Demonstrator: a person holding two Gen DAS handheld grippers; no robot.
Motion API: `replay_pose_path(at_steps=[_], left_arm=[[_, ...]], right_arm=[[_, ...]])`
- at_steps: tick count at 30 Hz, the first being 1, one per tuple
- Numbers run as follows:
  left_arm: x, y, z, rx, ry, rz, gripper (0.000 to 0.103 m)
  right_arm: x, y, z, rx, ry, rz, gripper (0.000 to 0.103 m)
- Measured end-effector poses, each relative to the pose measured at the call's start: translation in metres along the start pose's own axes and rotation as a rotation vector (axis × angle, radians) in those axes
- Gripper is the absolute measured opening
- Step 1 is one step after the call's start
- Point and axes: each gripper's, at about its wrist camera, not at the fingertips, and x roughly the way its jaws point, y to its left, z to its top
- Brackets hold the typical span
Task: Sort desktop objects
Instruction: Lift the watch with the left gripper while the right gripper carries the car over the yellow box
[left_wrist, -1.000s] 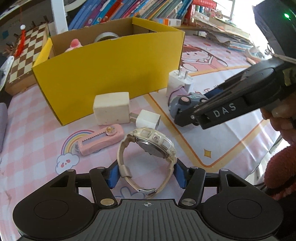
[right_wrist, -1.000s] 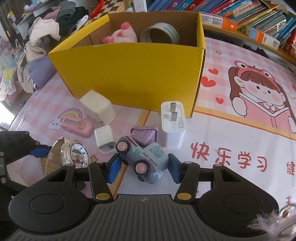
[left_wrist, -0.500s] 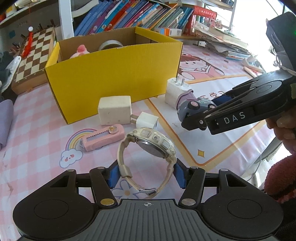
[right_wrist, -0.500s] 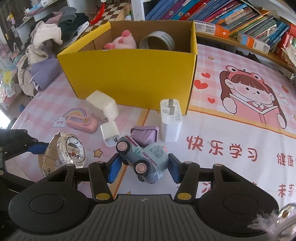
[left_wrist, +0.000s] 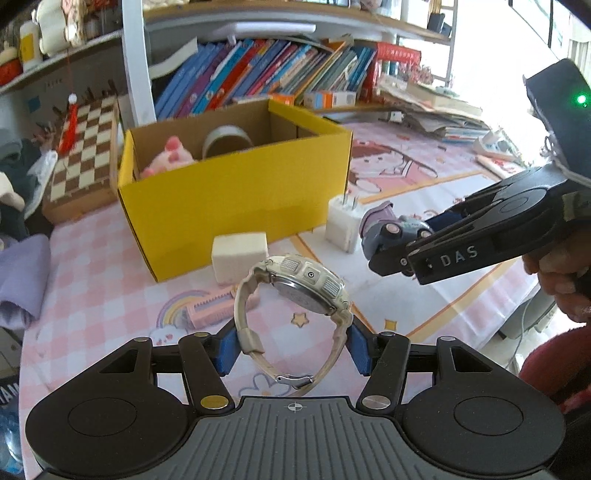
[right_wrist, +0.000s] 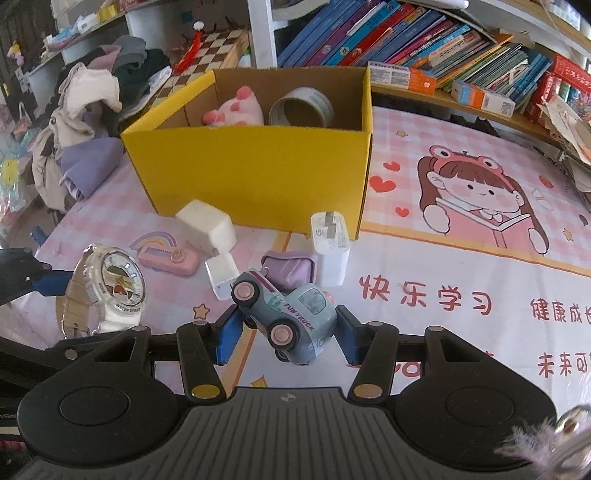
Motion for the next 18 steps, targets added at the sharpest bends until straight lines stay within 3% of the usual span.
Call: replay_pose_path(at_steps=[9,18], left_arm=[[-0.01,0.004,0.012,-0.013,-0.048,0.019,0.058],[-0.024,0.018,0.039,-0.048,-0.147,0.061,0.058]], right_arm=[[-0.016,0.005,0.011,-0.02,-0.08,-0.009,0.051],[-0.03,0.004,0.041,-0.035,-0.18,0.018,0.051]])
